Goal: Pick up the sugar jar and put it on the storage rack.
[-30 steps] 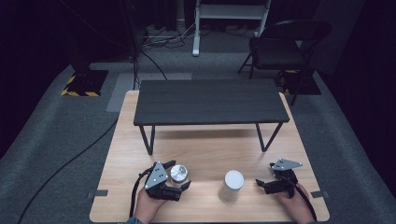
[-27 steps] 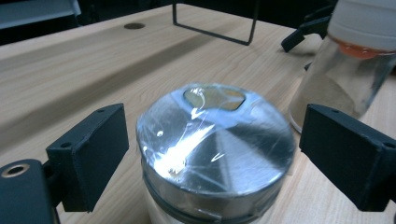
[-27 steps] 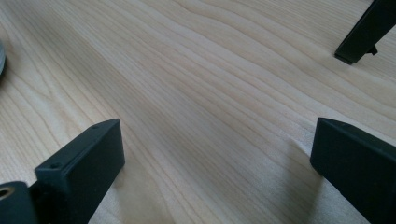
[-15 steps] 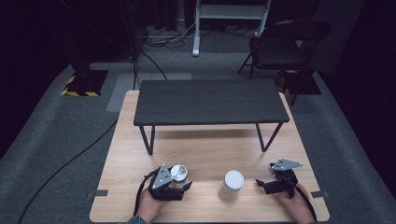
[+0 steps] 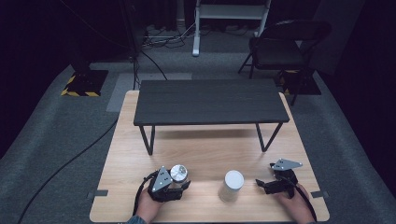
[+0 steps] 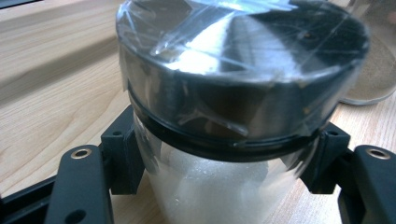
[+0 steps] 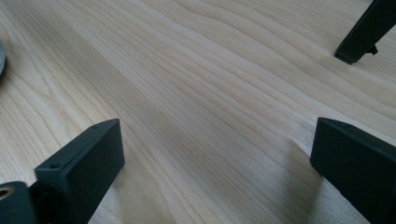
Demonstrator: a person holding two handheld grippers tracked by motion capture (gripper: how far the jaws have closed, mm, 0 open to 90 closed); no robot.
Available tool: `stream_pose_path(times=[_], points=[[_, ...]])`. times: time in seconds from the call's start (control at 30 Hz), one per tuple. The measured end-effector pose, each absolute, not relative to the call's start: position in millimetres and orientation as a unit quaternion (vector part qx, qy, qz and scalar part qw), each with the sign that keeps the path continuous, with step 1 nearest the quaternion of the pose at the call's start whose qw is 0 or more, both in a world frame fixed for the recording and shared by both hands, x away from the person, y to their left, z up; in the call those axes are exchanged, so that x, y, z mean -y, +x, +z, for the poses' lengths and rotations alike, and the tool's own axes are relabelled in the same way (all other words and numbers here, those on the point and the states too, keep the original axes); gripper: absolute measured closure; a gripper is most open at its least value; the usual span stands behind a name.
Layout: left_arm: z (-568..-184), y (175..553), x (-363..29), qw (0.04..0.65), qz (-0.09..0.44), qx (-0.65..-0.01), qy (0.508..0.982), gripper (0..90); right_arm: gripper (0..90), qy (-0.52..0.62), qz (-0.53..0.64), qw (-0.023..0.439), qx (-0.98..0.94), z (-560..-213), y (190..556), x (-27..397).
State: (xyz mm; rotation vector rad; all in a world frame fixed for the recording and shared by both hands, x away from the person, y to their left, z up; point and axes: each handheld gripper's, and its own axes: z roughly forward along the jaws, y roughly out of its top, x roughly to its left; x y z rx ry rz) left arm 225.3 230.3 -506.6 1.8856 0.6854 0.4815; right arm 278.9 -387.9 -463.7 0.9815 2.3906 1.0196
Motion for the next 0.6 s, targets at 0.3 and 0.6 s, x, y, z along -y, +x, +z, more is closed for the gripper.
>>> stream_pose_path(times=[0.3, 0.6], points=[[-495, 224, -223, 0.495, 0.202, -0.294, 0.792, 30.7, 2.9, 0.348, 0.361, 0.181, -0.846, -464, 279, 388], [-471, 228, -217, 0.492, 0.195, -0.286, 0.799, 30.7, 2.9, 0.348, 0.361, 0.18, -0.846, -464, 279, 388]])
